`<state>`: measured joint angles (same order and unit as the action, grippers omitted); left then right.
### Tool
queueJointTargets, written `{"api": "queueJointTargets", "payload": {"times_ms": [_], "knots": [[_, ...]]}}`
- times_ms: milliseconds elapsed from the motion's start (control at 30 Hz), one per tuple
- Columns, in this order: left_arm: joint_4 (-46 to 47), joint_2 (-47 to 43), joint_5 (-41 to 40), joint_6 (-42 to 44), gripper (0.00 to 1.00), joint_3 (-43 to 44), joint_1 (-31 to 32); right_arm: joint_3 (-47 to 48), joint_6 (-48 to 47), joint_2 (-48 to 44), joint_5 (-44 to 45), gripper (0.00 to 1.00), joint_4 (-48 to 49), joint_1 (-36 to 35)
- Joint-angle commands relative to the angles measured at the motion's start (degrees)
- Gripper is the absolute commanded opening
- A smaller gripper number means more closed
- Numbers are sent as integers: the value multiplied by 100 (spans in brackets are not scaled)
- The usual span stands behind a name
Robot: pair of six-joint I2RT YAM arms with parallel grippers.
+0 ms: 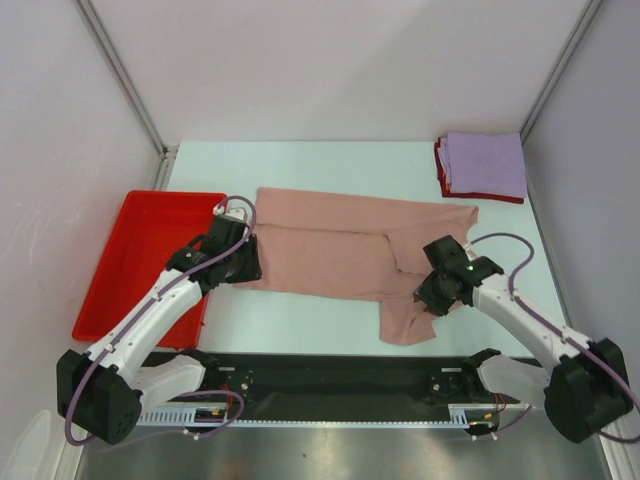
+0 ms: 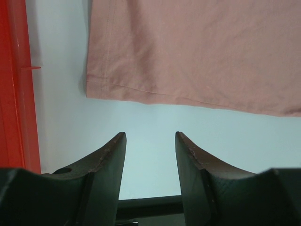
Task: Fold and stack the t-shirts
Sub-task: Fold the tshirt
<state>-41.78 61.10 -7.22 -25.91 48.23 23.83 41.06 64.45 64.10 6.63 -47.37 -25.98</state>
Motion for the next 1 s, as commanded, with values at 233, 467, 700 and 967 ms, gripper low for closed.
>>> {"api": "queueJointTargets", "payload": {"times_ms": [233, 467, 700, 967], "knots": [[188, -54, 160, 25, 52, 99, 16, -1223, 77, -1128, -101, 32, -589, 743], [153, -46, 142, 51, 52, 126, 16, -1372, -204, -873, -171, 33, -211, 884], [188, -46, 125, 34, 52, 47, 16, -1434, -239, -1039, -206, 38, -255, 866], [214, 7, 107, -28, 52, 81, 16, -1566, -125, -794, -347, 37, 61, 647]]}}
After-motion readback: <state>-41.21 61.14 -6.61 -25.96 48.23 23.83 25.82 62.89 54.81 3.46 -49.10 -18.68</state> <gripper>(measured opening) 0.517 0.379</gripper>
